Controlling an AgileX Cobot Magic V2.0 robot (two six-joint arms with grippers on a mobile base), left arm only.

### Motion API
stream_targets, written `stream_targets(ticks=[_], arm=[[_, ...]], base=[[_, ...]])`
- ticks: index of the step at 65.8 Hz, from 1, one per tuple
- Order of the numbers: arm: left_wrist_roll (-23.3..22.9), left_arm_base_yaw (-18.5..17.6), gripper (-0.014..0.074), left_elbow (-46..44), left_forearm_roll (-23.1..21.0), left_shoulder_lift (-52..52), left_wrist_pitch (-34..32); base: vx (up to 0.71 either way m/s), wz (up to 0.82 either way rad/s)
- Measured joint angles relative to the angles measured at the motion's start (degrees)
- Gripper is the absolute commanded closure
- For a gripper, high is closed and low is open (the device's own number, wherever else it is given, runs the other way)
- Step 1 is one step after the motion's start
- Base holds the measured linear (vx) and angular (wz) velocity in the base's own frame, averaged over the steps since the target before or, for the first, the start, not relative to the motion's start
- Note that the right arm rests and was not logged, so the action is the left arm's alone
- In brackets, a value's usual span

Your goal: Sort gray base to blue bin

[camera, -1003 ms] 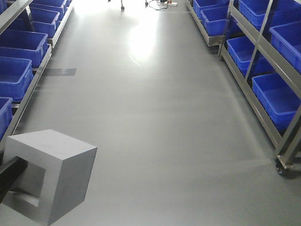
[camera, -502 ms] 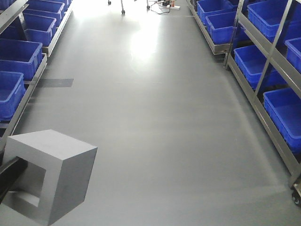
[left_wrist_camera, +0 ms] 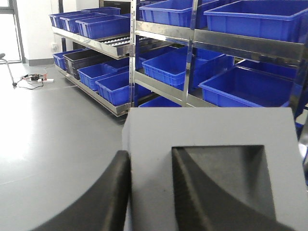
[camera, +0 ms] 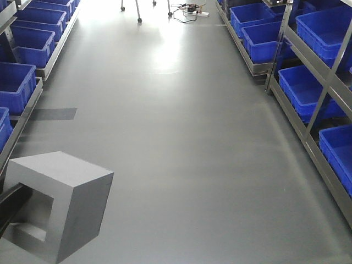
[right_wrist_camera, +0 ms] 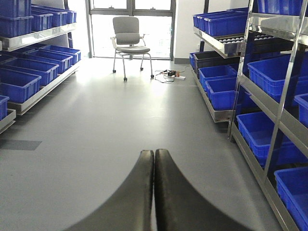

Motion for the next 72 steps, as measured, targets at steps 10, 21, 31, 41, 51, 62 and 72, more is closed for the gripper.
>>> stream_targets(ticks=[10,21,31,41,51,62,72], arm=[[0.0,0.0,0.0602,0.0,0.0,0.0,0.1],[0.0,0.0,0.0602,0.0,0.0,0.0,0.1],[0.0,0.0,0.0602,0.0,0.0,0.0,0.2],[0.0,0.0,0.0602,0.0,0.0,0.0,0.4],[0.0,0.0,0.0602,0.0,0.0,0.0,0.4],[0.0,0.0,0.0602,0.0,0.0,0.0,0.4],[0.0,0.0,0.0602,0.0,0.0,0.0,0.4]], base=[[0.41,-0.01],[0.41,-0.03],[0.41,-0.05],[0.42,-0.05],[0.43,-0.01],[0.45,0.04],[0.47,0.08]])
